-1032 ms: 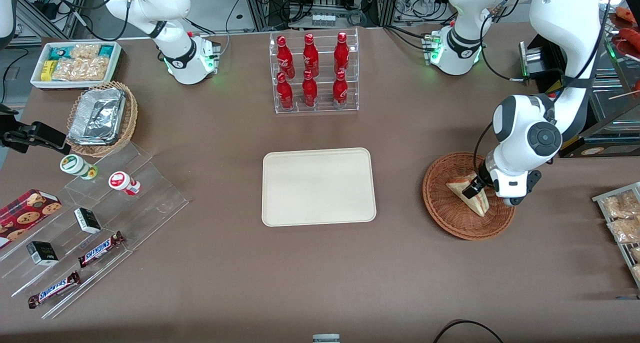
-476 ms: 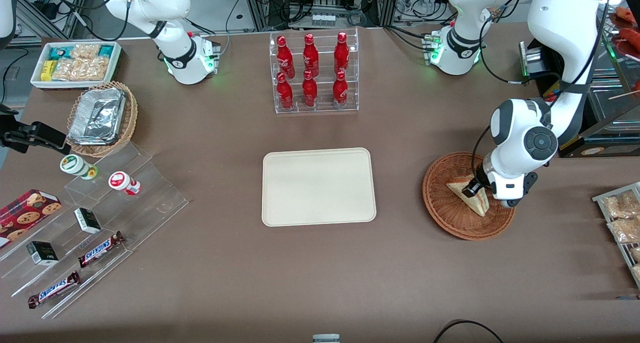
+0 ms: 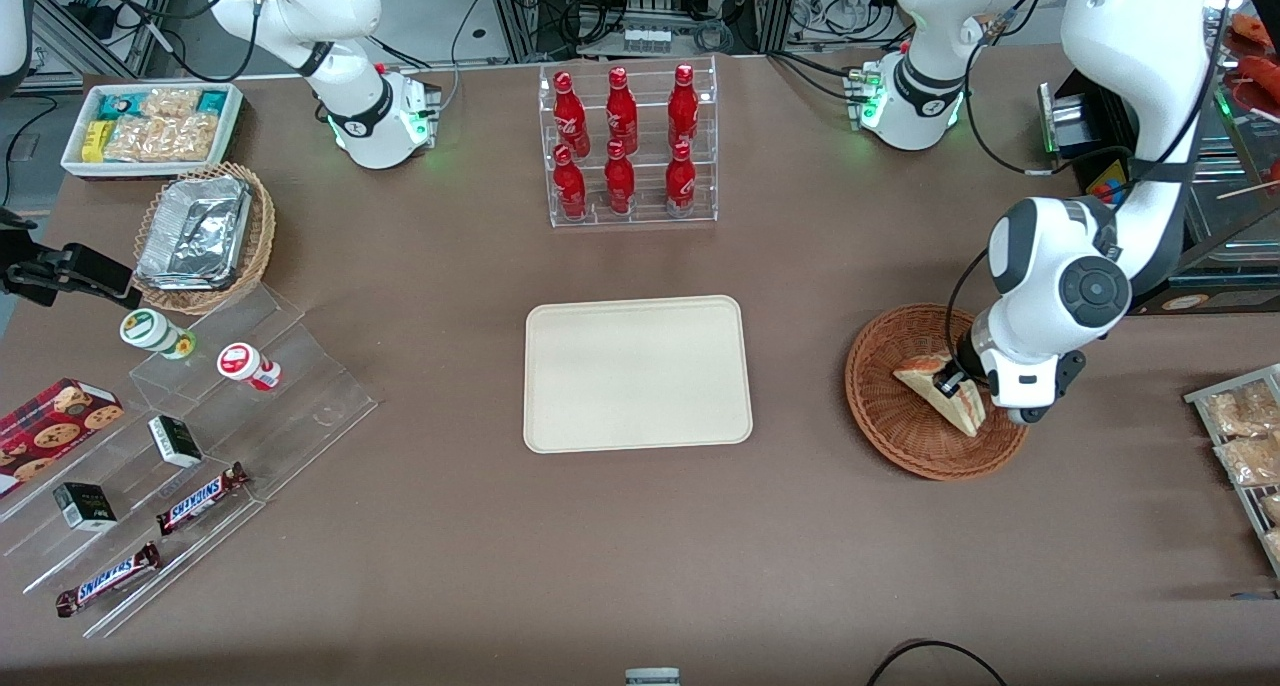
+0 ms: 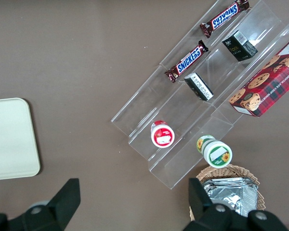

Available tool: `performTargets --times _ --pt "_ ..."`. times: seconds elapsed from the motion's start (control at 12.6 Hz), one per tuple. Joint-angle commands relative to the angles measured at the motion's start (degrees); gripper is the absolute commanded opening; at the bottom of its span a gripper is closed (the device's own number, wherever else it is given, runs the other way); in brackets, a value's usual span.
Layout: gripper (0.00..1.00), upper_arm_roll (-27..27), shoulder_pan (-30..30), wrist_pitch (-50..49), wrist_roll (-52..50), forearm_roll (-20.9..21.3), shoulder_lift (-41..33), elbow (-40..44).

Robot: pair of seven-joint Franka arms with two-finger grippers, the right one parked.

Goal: Place sandwich from basket to tray
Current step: 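Close the left gripper on the sandwich and lift it, then carry the held sandwich over to the cream tray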

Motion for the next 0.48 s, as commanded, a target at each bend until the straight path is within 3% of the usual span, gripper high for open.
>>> performTargets --times 0.0,0.24,0.4 --pt "0.00 -2.27 -0.27 -8.21 1.86 0.67 -0.03 7.06" --pt "0.00 -5.78 -0.27 -8.93 5.65 1.36 0.49 8.39" --pt "0.00 -9.20 -0.35 -9.02 6.62 4.43 1.72 9.36"
